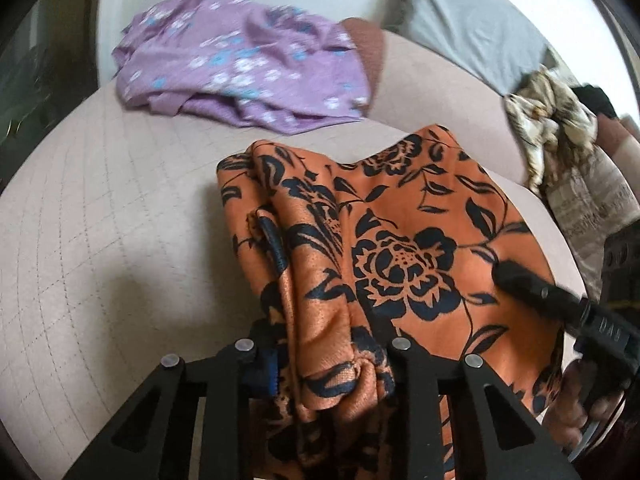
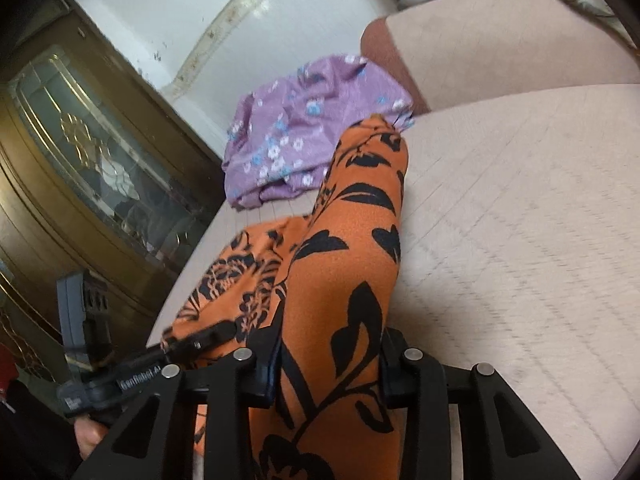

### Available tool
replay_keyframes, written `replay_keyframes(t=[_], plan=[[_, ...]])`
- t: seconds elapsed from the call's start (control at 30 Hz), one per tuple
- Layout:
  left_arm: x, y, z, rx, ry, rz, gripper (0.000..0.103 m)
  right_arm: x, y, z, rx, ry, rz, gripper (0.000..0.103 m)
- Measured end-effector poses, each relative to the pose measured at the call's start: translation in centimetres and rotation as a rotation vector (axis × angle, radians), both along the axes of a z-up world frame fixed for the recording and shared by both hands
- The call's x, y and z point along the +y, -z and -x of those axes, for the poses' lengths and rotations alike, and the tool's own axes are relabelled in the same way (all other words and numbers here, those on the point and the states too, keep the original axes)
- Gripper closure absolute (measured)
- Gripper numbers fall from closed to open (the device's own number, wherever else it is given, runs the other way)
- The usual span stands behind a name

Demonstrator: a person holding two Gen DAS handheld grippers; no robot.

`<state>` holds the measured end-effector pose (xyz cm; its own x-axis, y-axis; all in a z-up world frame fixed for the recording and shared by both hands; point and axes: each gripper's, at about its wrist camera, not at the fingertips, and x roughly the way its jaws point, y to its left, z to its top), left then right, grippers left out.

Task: Fold small clothes

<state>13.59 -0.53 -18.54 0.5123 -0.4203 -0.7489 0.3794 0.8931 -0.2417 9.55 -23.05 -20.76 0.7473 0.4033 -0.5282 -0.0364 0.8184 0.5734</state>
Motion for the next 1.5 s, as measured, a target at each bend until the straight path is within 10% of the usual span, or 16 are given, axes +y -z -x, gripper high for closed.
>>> replay_keyframes(t=[0.27, 0.47, 0.7, 1.1, 1.37, 1.5], plan=[[-5.7, -0.6, 5.9, -0.007, 0.115, 0.006, 0.072, -4.9, -1.2, 8.1, -0.006, 0.076, 0.025, 0.066], [-9.9, 1.8, 10.7, -0.024, 0.142, -0.147, 0.071, -8.4, 0.9, 12.7, 0.056, 0.126, 0.025, 0.066], [-8.9, 1.4, 12.3, -0.082, 0.045, -0.252, 0.026, -10.2, 3.1, 15.1, 0.183, 0.18, 0.018, 0.046], [-7.2, -0.1, 15.7, -0.184, 0.015, -0.319, 0.026, -7.6, -3.3, 20.1, -0.044, 0.184, 0.086, 0.057], [-7.3, 1.4, 15.2, -0.168, 0.009, -0.355, 0.025, -5.1, 0.9, 18.2, 0.189, 0.096, 0.125, 0.059], [-7.2, 1.0, 15.3, -0.18, 0.003, -0.358, 0.025, -4.4, -0.1, 18.5, 0.159, 0.088, 0.179, 0.06]])
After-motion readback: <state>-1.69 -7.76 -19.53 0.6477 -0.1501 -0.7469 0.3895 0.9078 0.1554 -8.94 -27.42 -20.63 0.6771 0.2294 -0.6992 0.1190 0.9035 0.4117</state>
